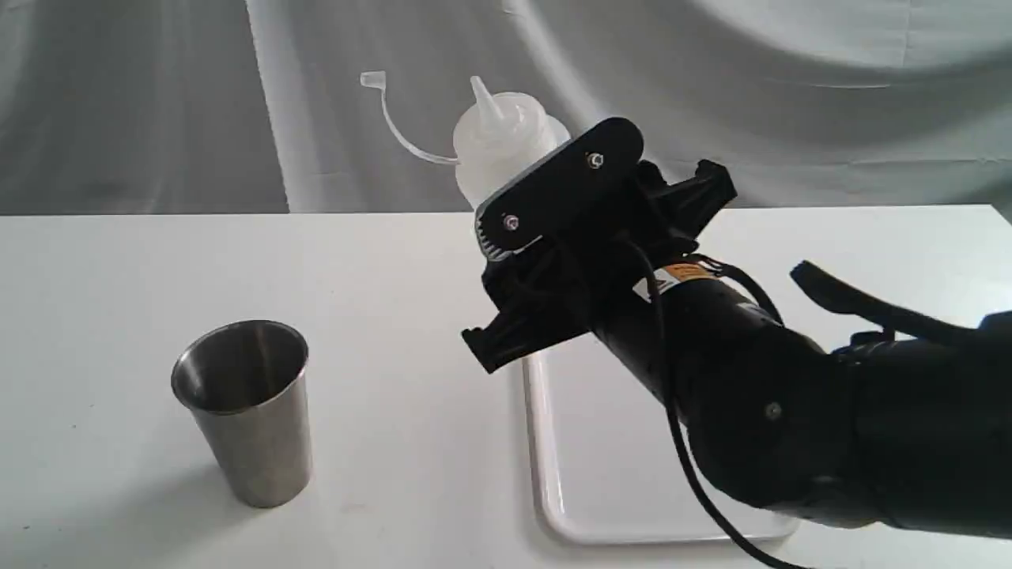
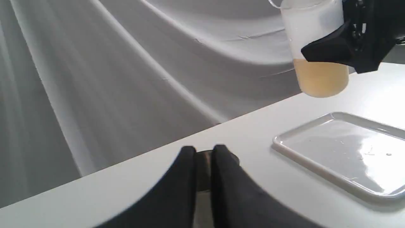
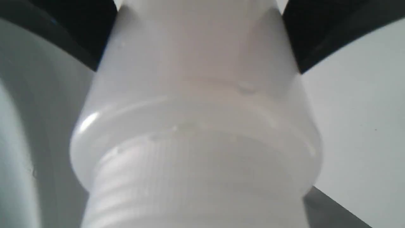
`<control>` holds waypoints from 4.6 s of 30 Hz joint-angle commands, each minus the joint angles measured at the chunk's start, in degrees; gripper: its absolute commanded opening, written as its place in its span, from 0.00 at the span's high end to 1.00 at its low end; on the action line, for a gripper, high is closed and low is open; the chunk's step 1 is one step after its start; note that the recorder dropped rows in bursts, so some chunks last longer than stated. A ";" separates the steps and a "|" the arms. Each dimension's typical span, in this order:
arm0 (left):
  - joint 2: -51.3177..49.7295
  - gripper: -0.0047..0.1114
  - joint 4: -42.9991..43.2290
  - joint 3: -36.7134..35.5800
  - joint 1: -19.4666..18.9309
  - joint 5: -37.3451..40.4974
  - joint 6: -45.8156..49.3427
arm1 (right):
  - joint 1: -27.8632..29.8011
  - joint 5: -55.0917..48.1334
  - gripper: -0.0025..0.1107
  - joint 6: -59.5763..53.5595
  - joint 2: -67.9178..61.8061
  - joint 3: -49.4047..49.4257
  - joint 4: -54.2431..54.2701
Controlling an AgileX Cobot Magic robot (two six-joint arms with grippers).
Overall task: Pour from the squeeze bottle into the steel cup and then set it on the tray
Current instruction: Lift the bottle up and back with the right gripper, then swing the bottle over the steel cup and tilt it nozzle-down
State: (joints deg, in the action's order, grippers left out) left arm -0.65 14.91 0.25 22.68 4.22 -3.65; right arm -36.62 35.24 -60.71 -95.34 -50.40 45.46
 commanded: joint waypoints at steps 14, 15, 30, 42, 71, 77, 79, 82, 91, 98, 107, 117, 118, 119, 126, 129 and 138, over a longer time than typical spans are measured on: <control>-0.18 0.89 -0.14 -0.25 -0.11 -0.34 -0.18 | 3.02 6.77 0.69 -6.46 6.36 -0.43 6.31; -0.18 0.89 -0.14 -0.25 -0.11 -0.34 -0.18 | 4.13 6.70 0.69 -6.46 7.17 -0.43 7.14; -0.18 0.89 -0.14 -0.25 -0.11 -0.34 -0.18 | 20.08 -13.02 0.69 -9.18 16.90 -4.87 9.16; -0.18 0.89 -0.14 -0.25 -0.11 -0.34 -0.18 | 23.45 -25.66 0.69 -4.57 9.91 -17.54 7.44; -0.18 0.89 -0.14 -0.25 -0.11 -0.34 -0.18 | 19.76 -40.72 0.69 44.57 1.41 -27.66 -42.49; -0.18 0.89 -0.14 -0.25 -0.11 -0.34 -0.18 | 14.63 -43.05 0.69 55.70 -4.10 -32.32 -58.10; -0.18 0.89 -0.14 -0.25 -0.11 -0.34 -0.18 | 13.06 -44.39 0.69 62.11 -5.76 -33.68 -65.63; -0.18 0.89 -0.14 -0.25 -0.11 -0.34 -0.18 | 10.99 -47.11 0.69 65.97 -7.65 -35.07 -73.26; -0.18 0.89 -0.14 -0.25 -0.11 -0.34 -0.18 | 4.64 -58.70 0.69 92.44 -11.03 -35.67 -111.12; -0.18 0.89 -0.14 -0.25 -0.11 -0.34 -0.18 | 0.28 -61.81 0.69 93.77 -12.95 -35.67 -117.91; -0.18 0.89 -0.14 -0.25 -0.11 -0.34 -0.18 | -4.59 -70.53 0.69 93.77 -17.58 -35.67 -126.97; -0.18 0.89 -0.14 -0.25 -0.11 -0.34 -0.18 | -6.12 -73.01 0.69 93.77 -18.69 -35.67 -131.45; -0.18 0.89 -0.14 -0.25 -0.11 -0.34 -0.18 | -6.19 -73.93 0.69 93.77 -18.87 -35.67 -132.31; -0.18 0.89 -0.14 -0.25 -0.11 -0.34 -0.18 | -6.24 -74.20 0.69 93.77 -19.28 -35.67 -132.41; -0.18 0.89 -0.14 -0.25 -0.11 -0.34 -0.18 | -6.63 -75.94 0.69 94.09 -20.71 -35.67 -133.50; -0.18 0.89 -0.14 -0.25 -0.11 -0.34 -0.18 | -7.46 -77.20 0.69 94.69 -21.05 -35.67 -137.19; -0.18 0.89 -0.14 -0.25 -0.11 -0.34 -0.18 | -9.55 -79.72 0.69 97.36 -22.29 -35.67 -144.97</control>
State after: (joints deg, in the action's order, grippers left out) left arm -0.65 14.91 0.25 22.68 4.22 -3.65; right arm -45.71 -42.22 36.20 -117.62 -85.69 -96.21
